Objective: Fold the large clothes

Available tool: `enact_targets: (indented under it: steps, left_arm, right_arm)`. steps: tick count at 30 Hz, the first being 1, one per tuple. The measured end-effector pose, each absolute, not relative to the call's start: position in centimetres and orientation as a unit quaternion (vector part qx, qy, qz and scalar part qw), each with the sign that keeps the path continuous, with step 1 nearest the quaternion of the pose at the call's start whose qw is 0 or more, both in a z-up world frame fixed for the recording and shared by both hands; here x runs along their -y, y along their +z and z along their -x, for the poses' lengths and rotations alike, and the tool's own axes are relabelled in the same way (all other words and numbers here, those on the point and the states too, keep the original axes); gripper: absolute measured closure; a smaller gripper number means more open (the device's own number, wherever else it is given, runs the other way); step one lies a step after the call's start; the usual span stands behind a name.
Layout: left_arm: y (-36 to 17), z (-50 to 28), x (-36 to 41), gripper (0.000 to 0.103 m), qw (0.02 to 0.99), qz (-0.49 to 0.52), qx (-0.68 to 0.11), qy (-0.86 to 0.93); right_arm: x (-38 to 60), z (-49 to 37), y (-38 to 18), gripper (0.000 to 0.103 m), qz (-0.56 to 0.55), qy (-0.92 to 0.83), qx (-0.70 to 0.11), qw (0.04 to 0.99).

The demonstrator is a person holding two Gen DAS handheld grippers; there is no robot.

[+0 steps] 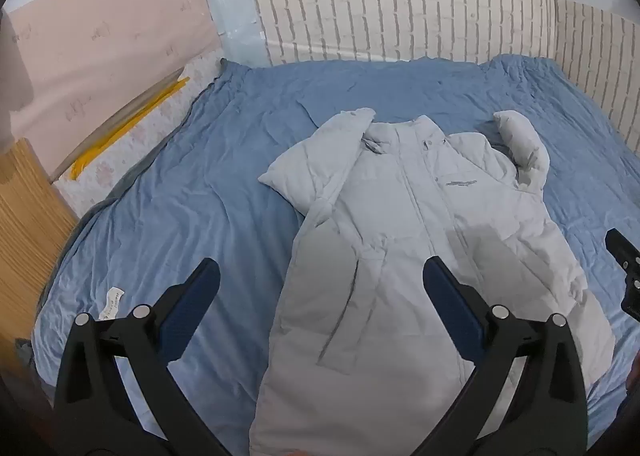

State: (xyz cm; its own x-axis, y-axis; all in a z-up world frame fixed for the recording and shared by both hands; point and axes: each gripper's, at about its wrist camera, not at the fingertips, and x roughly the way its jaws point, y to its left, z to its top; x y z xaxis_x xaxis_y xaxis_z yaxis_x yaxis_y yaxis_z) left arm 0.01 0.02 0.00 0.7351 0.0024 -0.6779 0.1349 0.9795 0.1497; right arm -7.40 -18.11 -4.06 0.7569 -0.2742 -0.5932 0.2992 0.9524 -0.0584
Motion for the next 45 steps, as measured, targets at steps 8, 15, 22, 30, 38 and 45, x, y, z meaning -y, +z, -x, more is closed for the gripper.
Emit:
enact_targets:
  steps: [8,15,22,30,38,45]
  left_arm:
    - [-0.1,0.2,-0.2,0.003,0.927,-0.093,-0.363,-0.034]
    - [-0.5,-0.1,-1.0,0.003,0.924,-0.092,-0.368,-0.036]
    - [-1.0,-0.4,-1.4,0.003,0.921,-0.092,-0.377,-0.030]
    - [-1.3,-0.3,-1.8,0.003,0.920,-0.092,-0.381,-0.025]
    - [-1.3,-0.1,-1.9,0.003,0.921,-0.090,-0.379,-0.021]
    - [-1.4,-0.2,-2.1,0.003,0.920,-0.090,-0.382,-0.020]
  right_arm:
    - [18.2,7.4,-4.1,0.002,-0.023,-0.150,-0.311,0.938]
    - [18.4,7.7,-3.7,0.002,-0.025,-0.151,-0.313,0.937]
    - [18.2,7.7,-3.7,0.002,-0.025,-0.153,-0.315,0.936]
    - [18.4,8.0,-4.4,0.002,-0.030,-0.157,-0.325,0.932]
    - [18.5,8.0,-4.4,0.002,-0.030,-0.156,-0.325,0.932]
    - [18.5,8.0,-4.4,0.002,-0.031,-0.157,-0.325,0.932]
